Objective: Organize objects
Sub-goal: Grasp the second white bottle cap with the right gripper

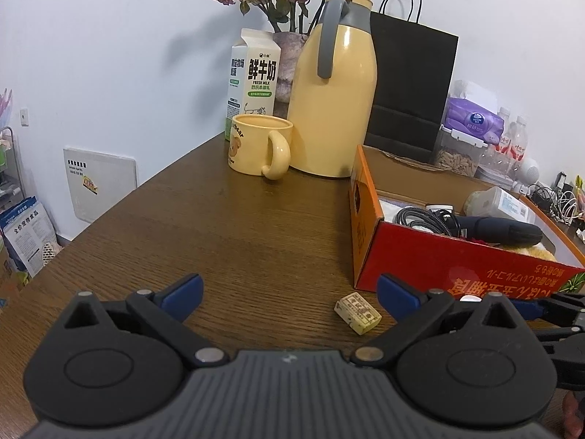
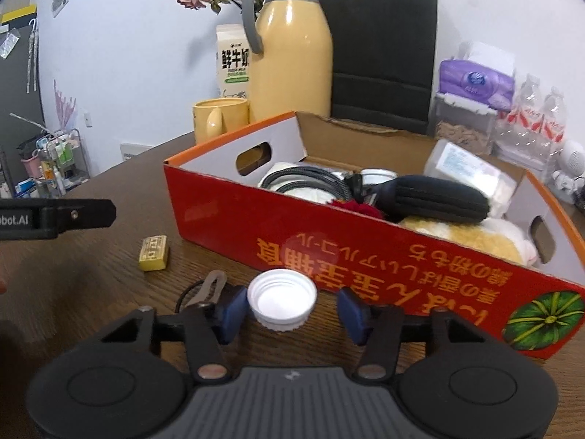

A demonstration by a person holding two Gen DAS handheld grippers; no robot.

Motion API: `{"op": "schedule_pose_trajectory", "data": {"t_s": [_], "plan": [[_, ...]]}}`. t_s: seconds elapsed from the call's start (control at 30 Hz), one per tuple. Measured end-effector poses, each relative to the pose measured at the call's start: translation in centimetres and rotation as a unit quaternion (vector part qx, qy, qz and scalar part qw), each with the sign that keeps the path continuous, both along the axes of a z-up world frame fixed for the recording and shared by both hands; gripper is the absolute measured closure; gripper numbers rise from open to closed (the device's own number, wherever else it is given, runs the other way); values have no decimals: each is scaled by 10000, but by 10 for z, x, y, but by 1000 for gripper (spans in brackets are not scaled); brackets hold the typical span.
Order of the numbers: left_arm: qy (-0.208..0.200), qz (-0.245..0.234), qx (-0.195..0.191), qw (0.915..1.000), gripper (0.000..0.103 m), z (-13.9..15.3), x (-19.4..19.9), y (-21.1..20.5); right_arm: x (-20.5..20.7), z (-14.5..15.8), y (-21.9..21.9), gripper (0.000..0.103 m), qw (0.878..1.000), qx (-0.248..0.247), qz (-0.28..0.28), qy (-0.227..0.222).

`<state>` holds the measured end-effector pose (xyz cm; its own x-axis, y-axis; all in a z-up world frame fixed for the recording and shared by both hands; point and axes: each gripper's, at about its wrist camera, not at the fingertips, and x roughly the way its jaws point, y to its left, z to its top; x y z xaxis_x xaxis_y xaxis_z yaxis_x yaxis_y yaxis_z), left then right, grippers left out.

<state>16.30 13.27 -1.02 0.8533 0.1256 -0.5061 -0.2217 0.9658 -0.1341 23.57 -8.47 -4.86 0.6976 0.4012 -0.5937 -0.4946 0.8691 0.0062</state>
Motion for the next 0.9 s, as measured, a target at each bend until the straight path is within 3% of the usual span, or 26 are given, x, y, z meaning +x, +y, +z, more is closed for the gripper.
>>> {"op": "schedule_pose_trajectory", "data": {"t_s": [0.1,0.47,0.77,0.9], "plan": [[26,-5,6,10000,0,-1,1,0,2,-2,3,63,10000,12,51,37],[199,-8,63,9998,0,-6,5,-4,-10,3,-2,64,9996,131,86,-236],[701,-483,449,9954,0,-17,23,-23,-20,14,-19,64,9982,345,-11,-500],[699,-632,569,9939,0,-18,27,-30,-22,17,-28,64,9977,420,-77,-523]]}}
